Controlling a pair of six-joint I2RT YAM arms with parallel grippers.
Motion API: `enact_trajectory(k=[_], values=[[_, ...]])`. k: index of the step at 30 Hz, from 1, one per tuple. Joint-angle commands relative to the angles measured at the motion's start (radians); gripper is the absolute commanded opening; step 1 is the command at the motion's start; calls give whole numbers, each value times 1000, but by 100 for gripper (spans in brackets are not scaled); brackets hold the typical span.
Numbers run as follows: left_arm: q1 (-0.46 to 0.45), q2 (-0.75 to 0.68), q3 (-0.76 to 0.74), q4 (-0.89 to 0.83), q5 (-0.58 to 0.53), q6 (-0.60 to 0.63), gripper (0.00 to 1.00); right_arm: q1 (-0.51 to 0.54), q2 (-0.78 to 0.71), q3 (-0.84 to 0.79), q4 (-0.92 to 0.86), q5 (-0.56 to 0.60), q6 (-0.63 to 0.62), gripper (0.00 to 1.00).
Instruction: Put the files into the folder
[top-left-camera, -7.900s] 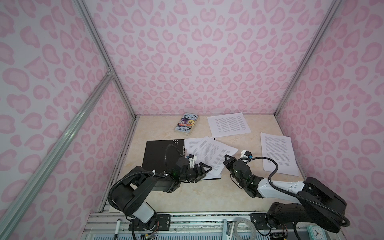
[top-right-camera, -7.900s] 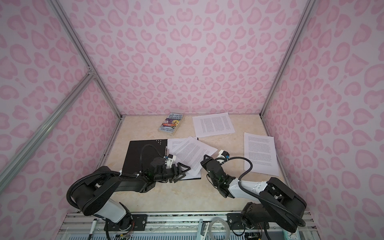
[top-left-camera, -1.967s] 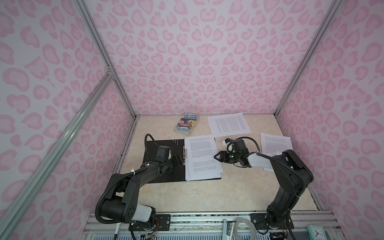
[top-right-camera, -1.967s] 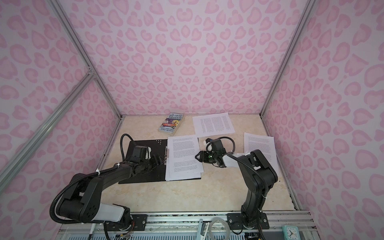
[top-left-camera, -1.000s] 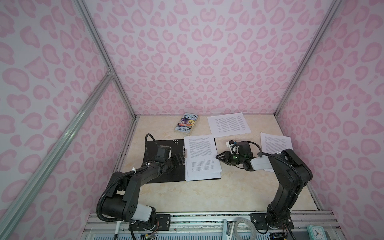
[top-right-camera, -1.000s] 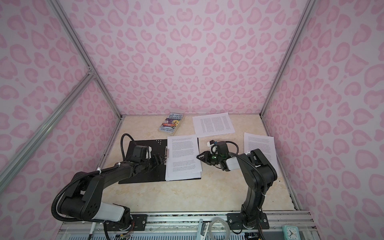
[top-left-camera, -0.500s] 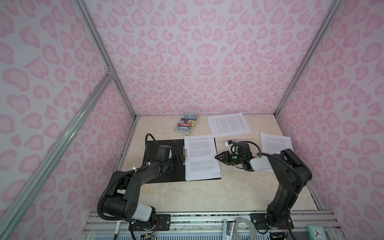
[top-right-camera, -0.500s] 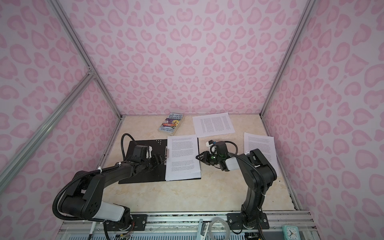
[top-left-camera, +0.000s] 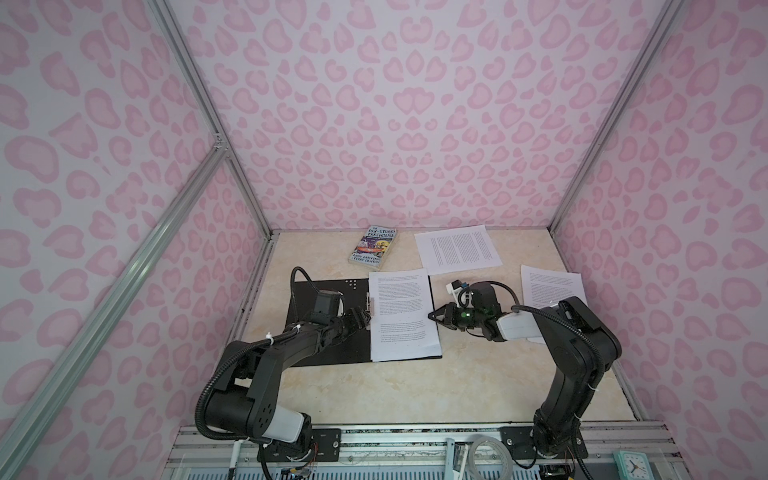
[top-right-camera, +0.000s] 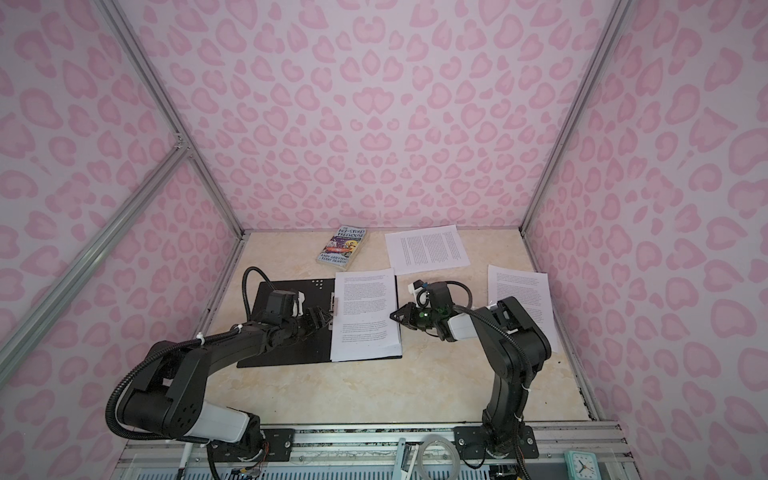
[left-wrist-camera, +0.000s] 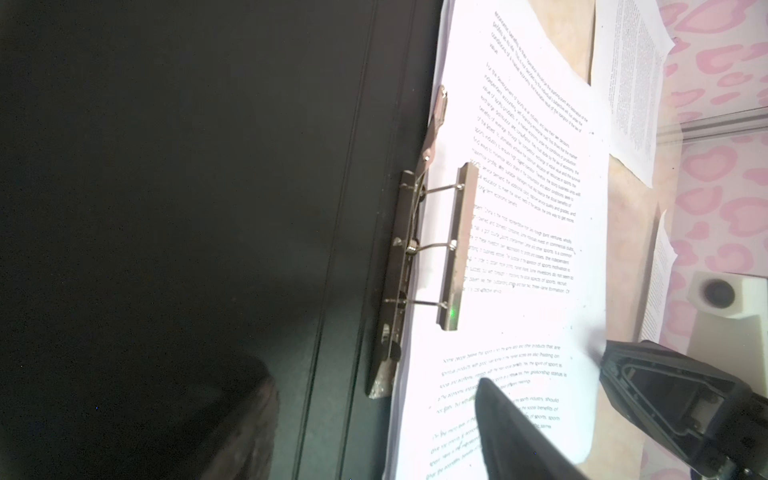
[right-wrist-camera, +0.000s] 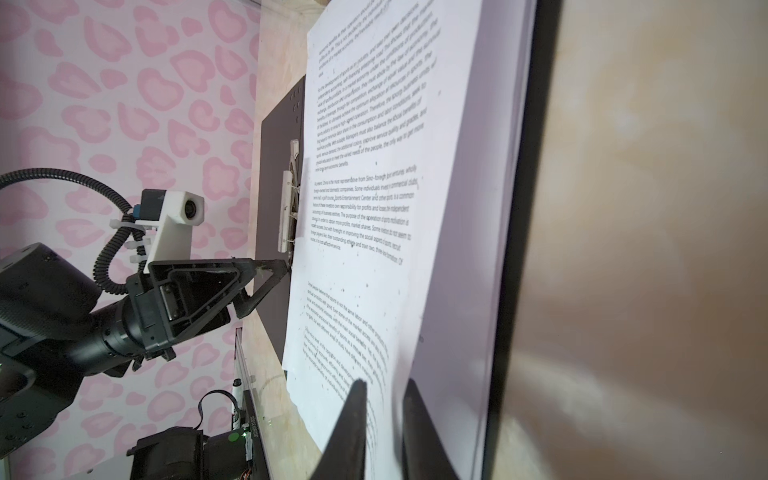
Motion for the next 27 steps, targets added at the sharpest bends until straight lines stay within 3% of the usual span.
enact_trajectory(k=[1, 4, 27], values=[[0, 6, 3, -57, -10, -4, 76, 0, 0, 3, -47, 15, -24, 5], [0, 2, 3, -60, -17, -3, 76, -5, -16, -3, -63, 10, -19, 0], [0, 2, 9, -70, -30, 3, 76, 43, -95, 3, -201, 52, -56, 0]])
